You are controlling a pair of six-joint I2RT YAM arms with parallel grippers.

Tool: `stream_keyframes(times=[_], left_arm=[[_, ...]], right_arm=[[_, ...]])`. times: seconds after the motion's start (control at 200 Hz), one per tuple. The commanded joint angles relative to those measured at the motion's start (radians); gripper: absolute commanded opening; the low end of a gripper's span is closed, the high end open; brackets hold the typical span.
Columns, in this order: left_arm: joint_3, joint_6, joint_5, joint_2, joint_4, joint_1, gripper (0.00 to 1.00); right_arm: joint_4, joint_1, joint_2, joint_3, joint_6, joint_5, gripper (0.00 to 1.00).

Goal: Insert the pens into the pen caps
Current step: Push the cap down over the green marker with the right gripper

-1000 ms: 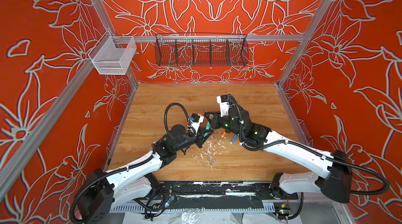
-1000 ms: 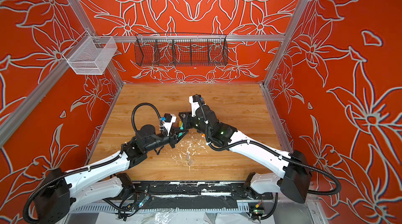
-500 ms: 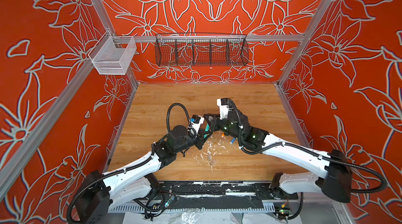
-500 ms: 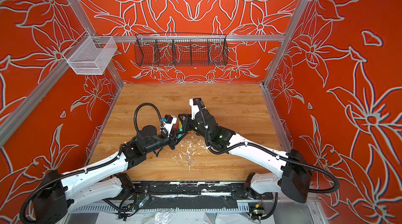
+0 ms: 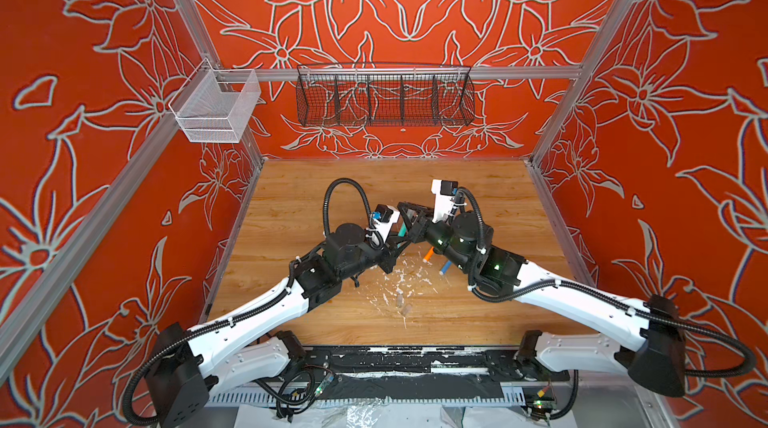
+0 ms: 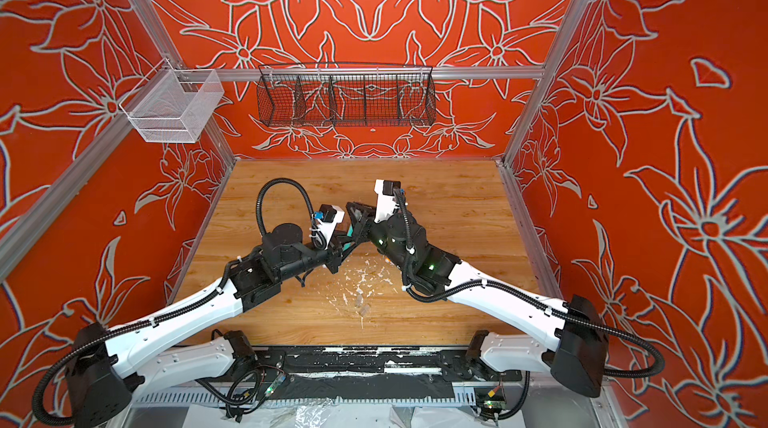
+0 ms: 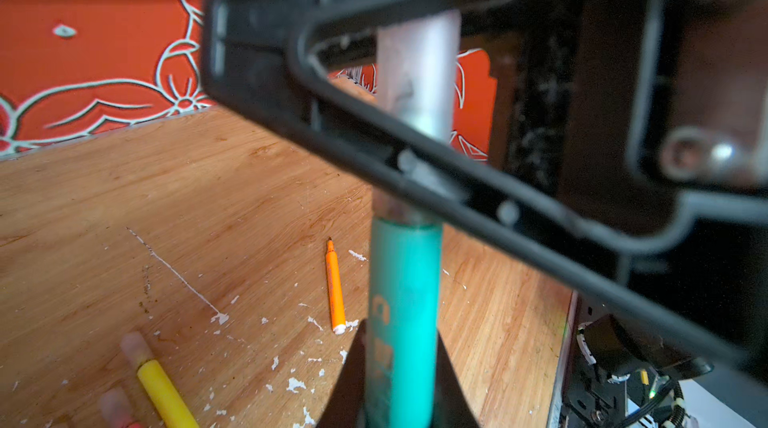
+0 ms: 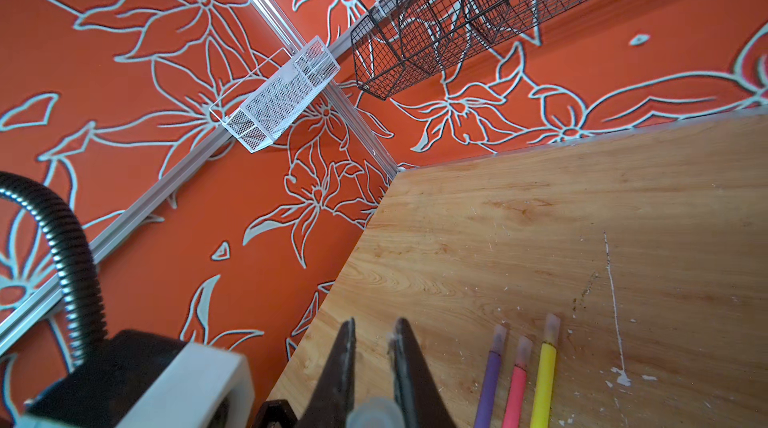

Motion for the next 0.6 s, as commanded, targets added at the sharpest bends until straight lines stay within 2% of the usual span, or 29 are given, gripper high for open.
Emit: stream_keyframes(times=[0.0, 0.305, 0.591], left_arm=[[0.1, -0.055, -0.215, 0.009, 0.34, 0.043, 0.0], [0.059, -0.025, -0.262, -0.03, 0.383, 0.046, 0.0], [0.031, -0.023, -0.274, -0.046, 0.431, 0.065, 0.0]], right_arm=[[-0.193, 0.173, 0.044, -0.068, 0.069, -0.321, 0.0], [-0.166, 0.236, 0.039, -0.099, 0.09, -0.307, 0.0], [-0.145, 0.29, 0.077, -0.062, 0.093, -0.317, 0.0]])
